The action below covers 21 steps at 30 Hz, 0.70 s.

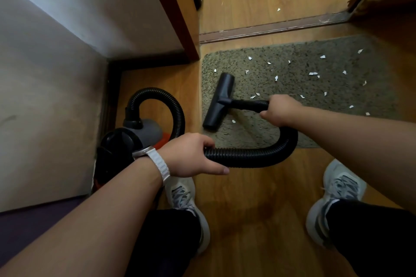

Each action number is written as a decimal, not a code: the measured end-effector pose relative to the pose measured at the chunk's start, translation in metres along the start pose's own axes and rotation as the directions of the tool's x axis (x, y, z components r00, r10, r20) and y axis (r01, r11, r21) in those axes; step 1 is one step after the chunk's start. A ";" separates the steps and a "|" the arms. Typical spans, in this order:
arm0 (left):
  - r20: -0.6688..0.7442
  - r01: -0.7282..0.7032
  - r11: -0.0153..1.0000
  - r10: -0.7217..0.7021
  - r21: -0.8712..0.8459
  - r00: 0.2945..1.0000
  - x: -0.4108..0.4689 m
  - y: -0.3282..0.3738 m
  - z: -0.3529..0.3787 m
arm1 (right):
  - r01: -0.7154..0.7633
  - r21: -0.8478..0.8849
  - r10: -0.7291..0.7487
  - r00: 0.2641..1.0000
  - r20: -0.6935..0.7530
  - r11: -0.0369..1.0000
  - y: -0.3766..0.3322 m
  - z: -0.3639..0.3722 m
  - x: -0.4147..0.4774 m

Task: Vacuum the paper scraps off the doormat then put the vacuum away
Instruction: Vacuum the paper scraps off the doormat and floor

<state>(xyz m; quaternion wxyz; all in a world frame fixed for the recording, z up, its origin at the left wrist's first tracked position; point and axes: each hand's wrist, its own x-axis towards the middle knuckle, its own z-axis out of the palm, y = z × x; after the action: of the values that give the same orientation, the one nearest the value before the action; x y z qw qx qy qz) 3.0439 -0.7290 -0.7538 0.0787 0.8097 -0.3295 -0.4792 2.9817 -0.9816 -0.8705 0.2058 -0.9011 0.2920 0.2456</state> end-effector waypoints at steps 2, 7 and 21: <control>-0.009 -0.003 1.000 0.003 -0.009 1.000 0.001 0.003 0.001 | -0.028 -0.001 0.028 1.000 -0.003 1.000 0.006 -0.006 0.001; -0.024 -0.020 1.000 0.020 0.013 0.999 0.004 0.010 0.003 | -0.054 -0.017 0.054 0.999 -0.006 0.998 0.014 -0.016 -0.003; 0.025 0.006 1.000 -0.006 -0.022 1.000 0.004 -0.004 0.003 | 0.070 -0.083 -0.070 0.998 0.006 0.994 -0.018 -0.010 0.003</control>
<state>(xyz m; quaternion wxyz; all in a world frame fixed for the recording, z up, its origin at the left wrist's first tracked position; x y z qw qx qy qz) 3.0446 -0.7278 -0.7606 0.0819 0.8037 -0.3228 -0.4931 2.9983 -0.9751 -0.8605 0.1773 -0.9181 0.2496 0.2516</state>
